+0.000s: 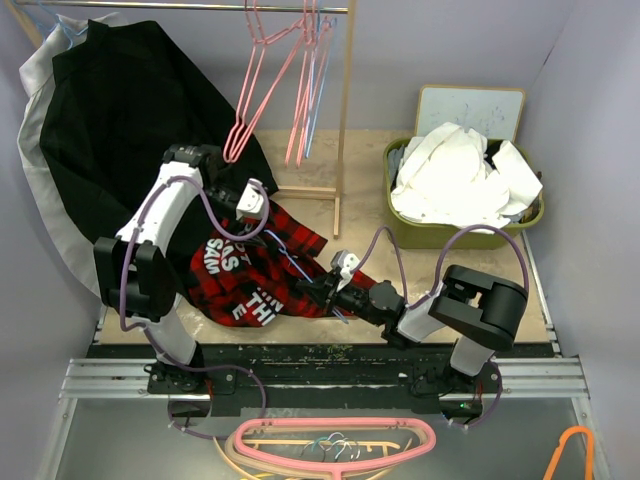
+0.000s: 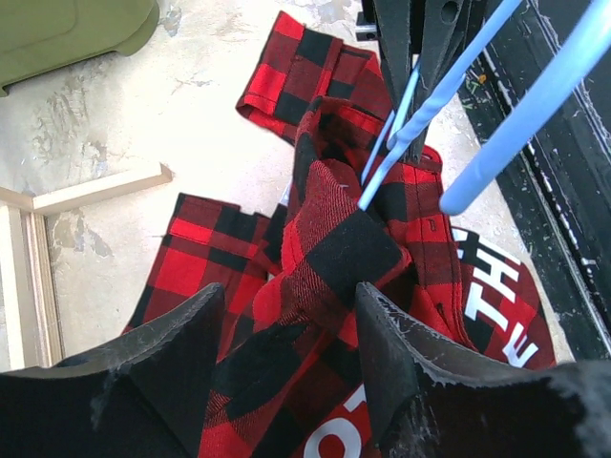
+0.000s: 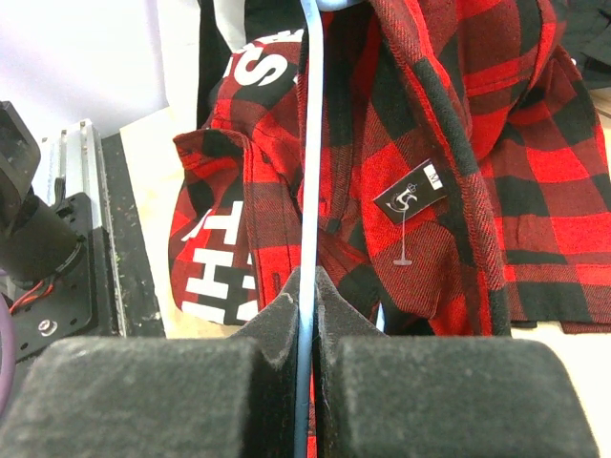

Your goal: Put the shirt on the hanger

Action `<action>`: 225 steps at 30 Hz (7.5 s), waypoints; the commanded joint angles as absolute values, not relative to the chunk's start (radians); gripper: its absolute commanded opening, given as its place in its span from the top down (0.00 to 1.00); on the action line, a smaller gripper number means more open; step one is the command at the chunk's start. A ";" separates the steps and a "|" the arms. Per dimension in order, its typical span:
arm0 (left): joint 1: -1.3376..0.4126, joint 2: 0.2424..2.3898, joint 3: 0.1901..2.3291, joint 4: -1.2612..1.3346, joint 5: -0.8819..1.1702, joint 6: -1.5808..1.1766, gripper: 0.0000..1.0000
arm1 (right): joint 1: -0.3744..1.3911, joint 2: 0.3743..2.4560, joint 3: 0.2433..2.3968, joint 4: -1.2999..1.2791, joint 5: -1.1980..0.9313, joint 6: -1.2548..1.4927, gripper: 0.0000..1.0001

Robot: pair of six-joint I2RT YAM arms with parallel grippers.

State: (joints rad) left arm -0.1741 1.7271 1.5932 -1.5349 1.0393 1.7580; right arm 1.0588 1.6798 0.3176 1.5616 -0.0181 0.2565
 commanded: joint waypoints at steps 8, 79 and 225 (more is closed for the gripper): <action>-0.187 1.724 1.540 -1.549 1.083 1.827 0.46 | 1.043 1.631 0.344 1.888 -0.010 0.262 1.00; 0.017 1.216 1.876 -1.439 1.091 0.860 1.00 | 1.028 1.543 0.375 1.910 0.033 0.789 0.28; -0.305 1.246 1.743 -1.548 0.824 1.344 1.00 | 0.904 1.126 0.989 0.195 -0.525 -0.047 0.90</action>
State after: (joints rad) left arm -0.2947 1.2327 1.7374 -1.5391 0.7406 1.3201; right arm 0.8997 1.1446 0.9081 -0.0105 -0.4652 -0.0975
